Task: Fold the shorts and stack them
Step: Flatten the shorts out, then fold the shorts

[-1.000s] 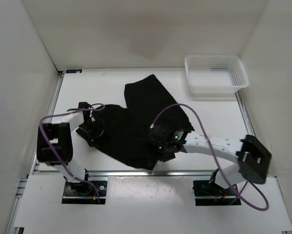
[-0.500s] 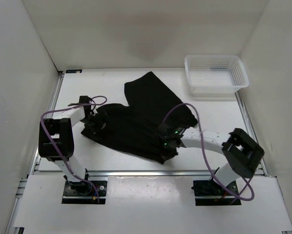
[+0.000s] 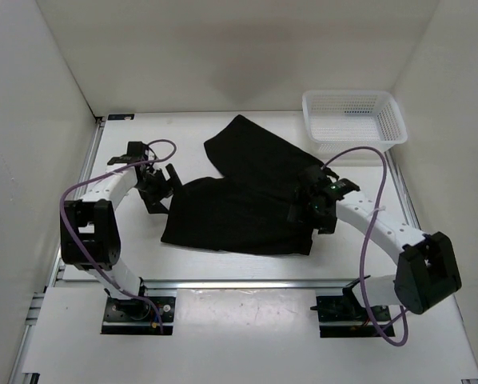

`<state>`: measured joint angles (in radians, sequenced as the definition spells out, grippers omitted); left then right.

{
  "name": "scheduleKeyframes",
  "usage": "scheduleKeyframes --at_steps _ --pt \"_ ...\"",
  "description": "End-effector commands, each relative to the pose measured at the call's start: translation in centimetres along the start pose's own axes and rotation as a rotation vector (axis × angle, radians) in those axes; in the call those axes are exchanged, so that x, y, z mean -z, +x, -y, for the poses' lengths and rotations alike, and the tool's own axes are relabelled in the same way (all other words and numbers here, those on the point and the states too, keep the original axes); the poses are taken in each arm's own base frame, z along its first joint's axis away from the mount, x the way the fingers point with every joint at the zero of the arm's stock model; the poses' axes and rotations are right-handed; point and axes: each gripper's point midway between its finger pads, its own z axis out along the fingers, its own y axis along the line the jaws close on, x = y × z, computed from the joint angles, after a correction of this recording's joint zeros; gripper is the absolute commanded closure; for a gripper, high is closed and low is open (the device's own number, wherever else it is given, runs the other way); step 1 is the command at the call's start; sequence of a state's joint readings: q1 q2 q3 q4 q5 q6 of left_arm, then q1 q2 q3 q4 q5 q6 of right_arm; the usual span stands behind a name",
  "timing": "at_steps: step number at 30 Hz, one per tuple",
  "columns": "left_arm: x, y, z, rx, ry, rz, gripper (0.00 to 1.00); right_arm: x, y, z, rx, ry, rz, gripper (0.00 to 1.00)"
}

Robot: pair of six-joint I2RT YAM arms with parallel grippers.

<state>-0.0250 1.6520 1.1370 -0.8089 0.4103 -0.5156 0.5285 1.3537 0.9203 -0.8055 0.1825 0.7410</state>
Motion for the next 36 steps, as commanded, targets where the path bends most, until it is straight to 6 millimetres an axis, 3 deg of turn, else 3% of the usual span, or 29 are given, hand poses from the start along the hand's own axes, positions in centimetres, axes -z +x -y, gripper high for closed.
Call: scheduleKeyframes --at_steps 1,4,6,7,9,11,12,14,17,22,25,29,32,35,36 --pt "1.9 1.1 -0.6 -0.037 -0.034 0.037 0.00 3.3 -1.7 0.5 -0.055 0.004 0.106 0.05" --pt "2.4 3.8 -3.2 -0.014 -0.108 0.043 0.08 4.7 -0.1 1.5 -0.123 -0.076 0.127 0.05" --pt "2.5 5.7 -3.5 0.012 -0.111 0.049 0.13 5.9 1.4 0.8 -0.186 -0.199 0.124 0.10" --pt "2.6 6.4 -3.2 0.025 -0.109 0.043 0.15 4.8 3.2 1.4 -0.210 -0.196 0.081 0.20" --pt "2.8 7.6 -2.9 0.090 -0.094 0.033 0.19 4.9 4.6 1.3 -0.298 -0.260 0.058 0.33" --pt "2.8 7.8 -2.9 0.117 -0.102 0.039 0.19 3.6 7.1 1.7 -0.387 -0.270 -0.024 0.50" --pt "2.6 7.9 -3.4 0.129 -0.124 0.043 0.19 3.8 7.4 1.5 -0.413 -0.318 -0.016 0.53" --pt "2.1 7.9 -4.5 0.148 -0.172 0.044 0.15 2.5 8.7 1.8 -0.469 -0.331 -0.047 0.47" --pt "0.0 8.9 -6.2 0.184 -0.241 -0.046 0.10 1.8 9.3 1.3 -0.518 -0.392 -0.057 0.11" --pt "-3.2 9.0 -7.9 0.229 -0.290 -0.130 0.13 0.4 9.0 0.9 -0.536 -0.409 -0.047 0.11" --pt "-3.5 8.4 -7.8 0.228 -0.298 -0.127 0.19 -0.2 8.5 0.6 -0.525 -0.411 -0.033 0.15" --pt "-3.4 6.6 -7.8 0.232 -0.334 -0.068 0.33 -1.1 7.4 0.7 -0.514 -0.373 0.001 0.22" --pt "-3.7 5.8 -7.9 0.244 -0.339 -0.071 0.61 -2.0 6.8 0.5 -0.497 -0.353 0.014 0.29" --pt "-3.9 5.0 -7.5 0.230 -0.333 -0.066 0.90 -2.9 6.2 0.6 -0.498 -0.327 0.024 0.47" --pt "-3.8 4.5 -7.2 0.217 -0.324 -0.056 0.90 -3.2 6.0 0.7 -0.488 -0.317 0.034 0.51"
